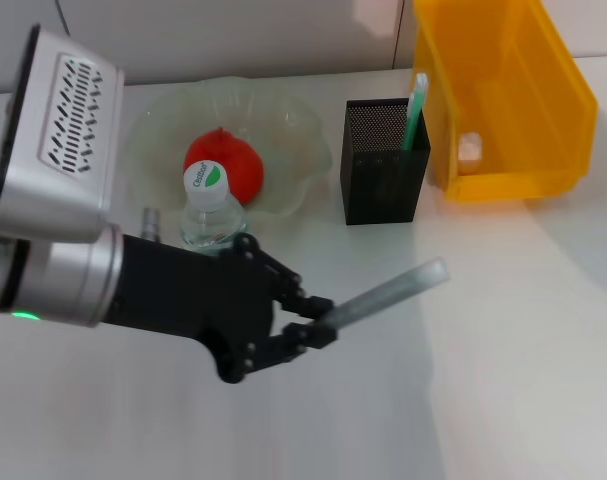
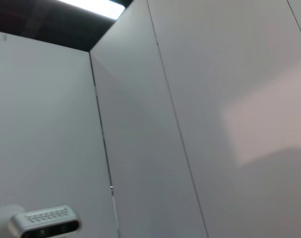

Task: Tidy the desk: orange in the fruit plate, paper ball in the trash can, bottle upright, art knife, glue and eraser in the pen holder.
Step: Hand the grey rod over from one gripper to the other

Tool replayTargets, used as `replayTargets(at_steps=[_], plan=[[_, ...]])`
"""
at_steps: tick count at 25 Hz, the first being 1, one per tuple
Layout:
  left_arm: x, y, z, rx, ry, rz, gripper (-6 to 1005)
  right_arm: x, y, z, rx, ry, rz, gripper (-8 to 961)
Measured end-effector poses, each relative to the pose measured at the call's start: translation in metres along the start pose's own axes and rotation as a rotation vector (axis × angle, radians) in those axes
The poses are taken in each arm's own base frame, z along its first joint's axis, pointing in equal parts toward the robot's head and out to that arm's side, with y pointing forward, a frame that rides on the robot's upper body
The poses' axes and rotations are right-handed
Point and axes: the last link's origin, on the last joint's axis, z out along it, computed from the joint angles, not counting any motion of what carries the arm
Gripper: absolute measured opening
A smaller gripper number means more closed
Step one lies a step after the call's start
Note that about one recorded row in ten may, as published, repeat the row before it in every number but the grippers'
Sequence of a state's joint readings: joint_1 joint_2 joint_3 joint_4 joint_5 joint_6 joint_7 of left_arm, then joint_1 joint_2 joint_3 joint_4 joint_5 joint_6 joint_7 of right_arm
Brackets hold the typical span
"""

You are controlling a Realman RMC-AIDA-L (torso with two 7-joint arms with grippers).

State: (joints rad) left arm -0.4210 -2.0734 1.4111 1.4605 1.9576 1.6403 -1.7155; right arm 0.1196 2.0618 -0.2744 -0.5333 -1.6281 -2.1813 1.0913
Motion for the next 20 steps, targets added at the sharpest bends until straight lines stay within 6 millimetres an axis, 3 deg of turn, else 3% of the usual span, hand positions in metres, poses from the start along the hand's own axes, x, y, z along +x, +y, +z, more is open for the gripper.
replayTargets(at_steps=[1,3,9,11,12,20], plan=[[-0.002,0.005,0.015,-0.007,0.104,-0.033,166,0.000,0.002,0.001,-0.025,0.018,0.017,809],[-0.004,0.006,0.020,-0.014,0.129,-0.037,166,0.001,0.004,0.003,-0.090,0.076,0.052,808],[-0.009,0.008,0.025,-0.022,0.172,-0.051,166,0.006,0.002,0.014,-0.212,0.181,0.097,808],[-0.009,0.008,0.025,-0.022,0.172,-0.051,167,0.010,0.000,0.022,-0.239,0.202,0.096,807],[-0.019,0.007,0.030,-0.040,0.267,-0.077,167,0.017,-0.002,0.031,-0.260,0.216,0.086,807],[-0.023,0.005,0.031,-0.028,0.342,-0.076,167,0.035,-0.001,0.064,-0.342,0.252,0.081,806]])
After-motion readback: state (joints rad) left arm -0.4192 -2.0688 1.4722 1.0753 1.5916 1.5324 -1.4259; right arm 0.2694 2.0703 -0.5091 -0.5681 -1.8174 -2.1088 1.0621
